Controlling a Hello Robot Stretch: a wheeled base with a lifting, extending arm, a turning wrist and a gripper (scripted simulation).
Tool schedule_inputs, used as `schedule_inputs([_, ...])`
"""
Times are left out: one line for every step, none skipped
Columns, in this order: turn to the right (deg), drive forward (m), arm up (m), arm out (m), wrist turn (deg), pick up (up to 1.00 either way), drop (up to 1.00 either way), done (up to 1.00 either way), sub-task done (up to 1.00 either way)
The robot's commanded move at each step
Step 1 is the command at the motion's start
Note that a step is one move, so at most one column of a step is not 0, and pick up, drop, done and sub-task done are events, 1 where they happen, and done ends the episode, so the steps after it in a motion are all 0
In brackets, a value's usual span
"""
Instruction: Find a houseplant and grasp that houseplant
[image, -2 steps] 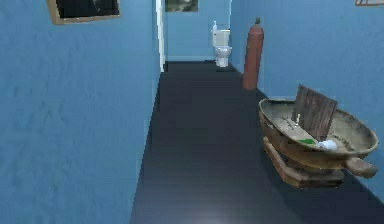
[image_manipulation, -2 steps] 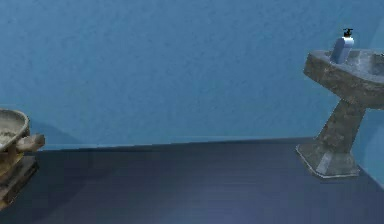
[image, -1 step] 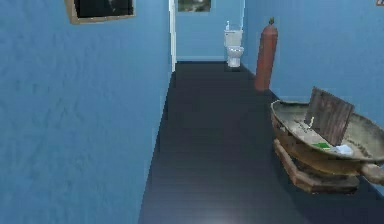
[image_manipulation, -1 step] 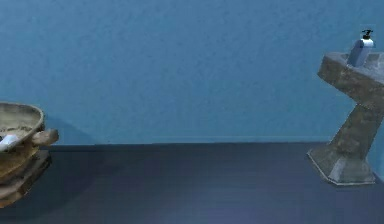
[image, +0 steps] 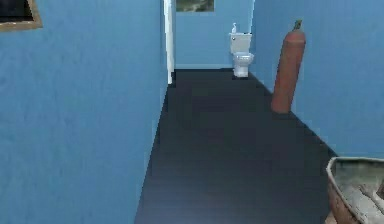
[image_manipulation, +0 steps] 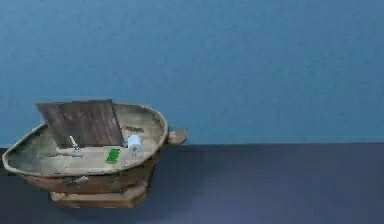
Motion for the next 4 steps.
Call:
schedule_inputs([0.0, 1.00, 0.00, 0.00, 0.0, 0.00, 0.00, 0.00, 0.00])
schedule_inputs([0.0, 1.00, 0.00, 0.00, 0.0, 0.00, 0.00, 0.00, 0.00])
schedule_inputs([0.0, 1.00, 0.00, 0.00, 0.0, 0.00, 0.00, 0.00, 0.00])
schedule_inputs([-3.0, 0.00, 0.00, 0.00, 0.0, 0.00, 0.00, 0.00, 0.00])
